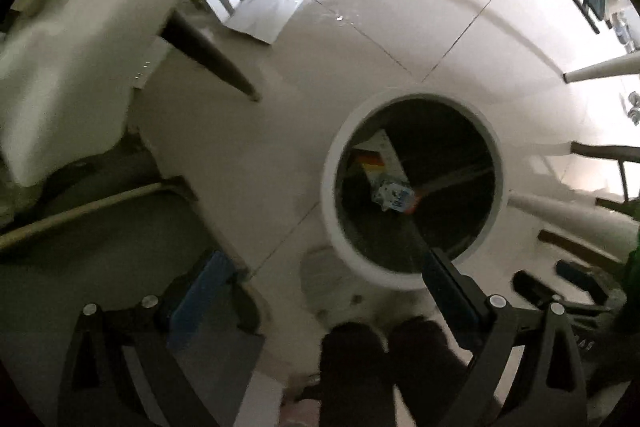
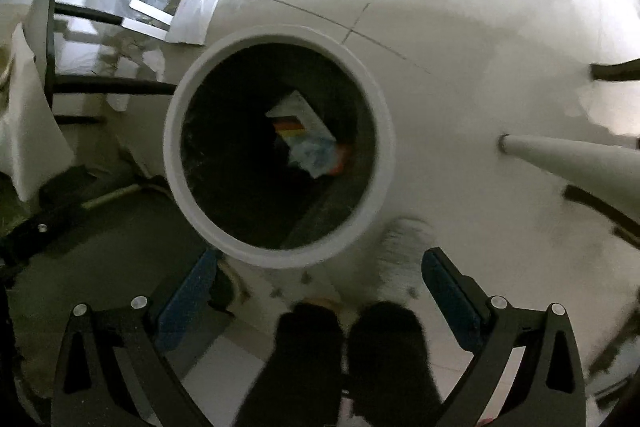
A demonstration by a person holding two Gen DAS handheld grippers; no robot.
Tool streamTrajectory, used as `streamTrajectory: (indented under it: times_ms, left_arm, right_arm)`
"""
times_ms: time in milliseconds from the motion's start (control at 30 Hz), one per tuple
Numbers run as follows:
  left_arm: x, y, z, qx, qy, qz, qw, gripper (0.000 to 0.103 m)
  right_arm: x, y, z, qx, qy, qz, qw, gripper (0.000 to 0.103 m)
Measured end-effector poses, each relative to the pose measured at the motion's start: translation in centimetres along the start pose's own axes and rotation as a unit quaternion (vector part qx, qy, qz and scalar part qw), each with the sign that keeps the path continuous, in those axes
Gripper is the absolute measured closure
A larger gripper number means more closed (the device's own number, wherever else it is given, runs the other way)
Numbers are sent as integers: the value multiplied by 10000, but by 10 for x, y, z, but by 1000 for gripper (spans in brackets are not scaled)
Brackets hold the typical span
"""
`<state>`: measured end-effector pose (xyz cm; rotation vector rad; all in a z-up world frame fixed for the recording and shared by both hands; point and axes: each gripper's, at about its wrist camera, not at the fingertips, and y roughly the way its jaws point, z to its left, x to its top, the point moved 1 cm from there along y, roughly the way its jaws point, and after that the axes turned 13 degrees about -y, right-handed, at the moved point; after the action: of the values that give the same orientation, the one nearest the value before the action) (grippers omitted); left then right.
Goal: Collect trash
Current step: 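Open both grippers to drop the leaflet and carton into the bin, then grasp the empty blister pack with the left gripper while the right grasps the white box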
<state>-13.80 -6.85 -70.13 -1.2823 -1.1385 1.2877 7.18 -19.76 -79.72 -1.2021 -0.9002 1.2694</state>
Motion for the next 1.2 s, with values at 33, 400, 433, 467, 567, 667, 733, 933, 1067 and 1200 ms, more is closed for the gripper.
streamTrajectory:
  times_ms: [33,400,433,467,567,667,733,933,1067,1200]
  left_arm:
    - [-4,-8,-1,89,26,-37,9999,3]
    - [-35,-98,-13,221,151,-105,9996,3]
    - [-37,-107,-14,218,143,-112,9996,3]
    - [-39,-119,-14,192,146,-115,9996,3]
    - [-46,-145,-16,173,148,-168,9996,3]
    - [-53,-176,-15,123,141,-212,9996,3]
    - [-58,-199,-13,92,138,-252,9995,3]
    - [-67,-271,-2,28,139,-478,9988,3]
    - [-66,-326,-1,58,149,-816,9965,3]
    - [-53,-366,-23,-42,325,-1269,9914,3]
  right_arm:
    - [2,-4,3,-113,-18,0,9999,0]
    - [-11,-108,20,-751,-2,-230,9969,0]
    - [-12,-119,22,-731,9,-246,9970,0]
    - [-14,-132,25,-727,5,-260,9970,0]
    - [-19,-169,36,-718,-41,-359,9968,0]
    - [-26,-205,48,-675,-87,-425,9968,0]
    - [-31,-228,57,-645,-119,-457,9968,0]
    - [-44,-308,87,-527,-114,-631,9966,0]
    - [-46,-364,94,-444,30,-826,9956,0]
    - [-39,-419,74,-488,406,-1188,9909,0]
